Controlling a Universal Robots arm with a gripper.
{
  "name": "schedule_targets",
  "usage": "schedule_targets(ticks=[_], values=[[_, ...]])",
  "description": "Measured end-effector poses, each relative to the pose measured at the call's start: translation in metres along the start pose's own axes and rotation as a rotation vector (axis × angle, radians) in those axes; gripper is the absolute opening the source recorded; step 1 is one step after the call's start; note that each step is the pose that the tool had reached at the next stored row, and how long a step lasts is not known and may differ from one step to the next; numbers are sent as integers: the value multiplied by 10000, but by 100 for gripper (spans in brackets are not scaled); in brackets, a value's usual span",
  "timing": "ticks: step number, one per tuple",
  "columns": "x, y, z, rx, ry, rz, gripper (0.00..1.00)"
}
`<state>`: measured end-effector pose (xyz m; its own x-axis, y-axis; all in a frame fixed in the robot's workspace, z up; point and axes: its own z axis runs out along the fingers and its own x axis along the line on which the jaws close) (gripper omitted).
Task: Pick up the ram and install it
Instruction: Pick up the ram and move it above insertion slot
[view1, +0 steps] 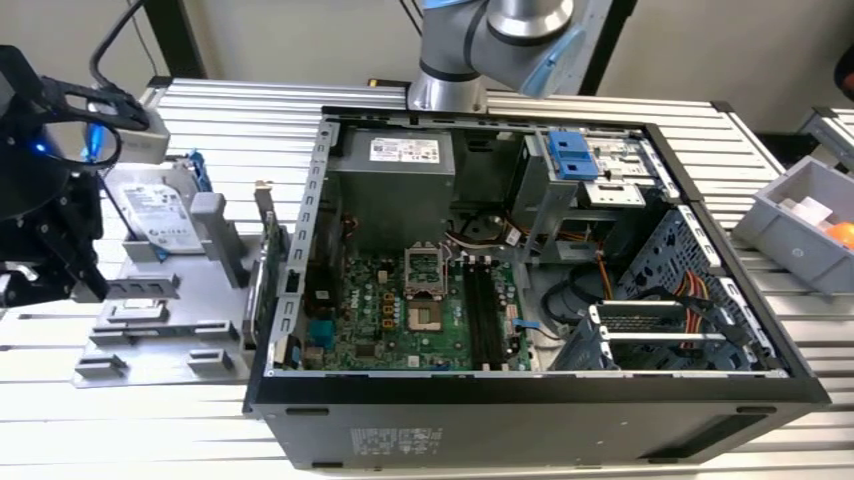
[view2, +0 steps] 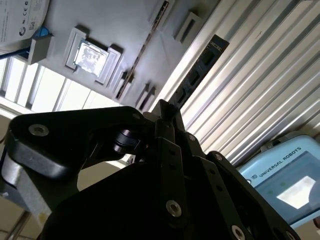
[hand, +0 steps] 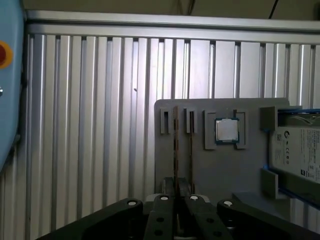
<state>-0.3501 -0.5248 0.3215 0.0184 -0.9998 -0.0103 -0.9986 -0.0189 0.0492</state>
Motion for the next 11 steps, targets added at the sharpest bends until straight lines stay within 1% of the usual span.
schedule_targets(ticks=[11], values=[[-1,5,-110,0,0,0,0]])
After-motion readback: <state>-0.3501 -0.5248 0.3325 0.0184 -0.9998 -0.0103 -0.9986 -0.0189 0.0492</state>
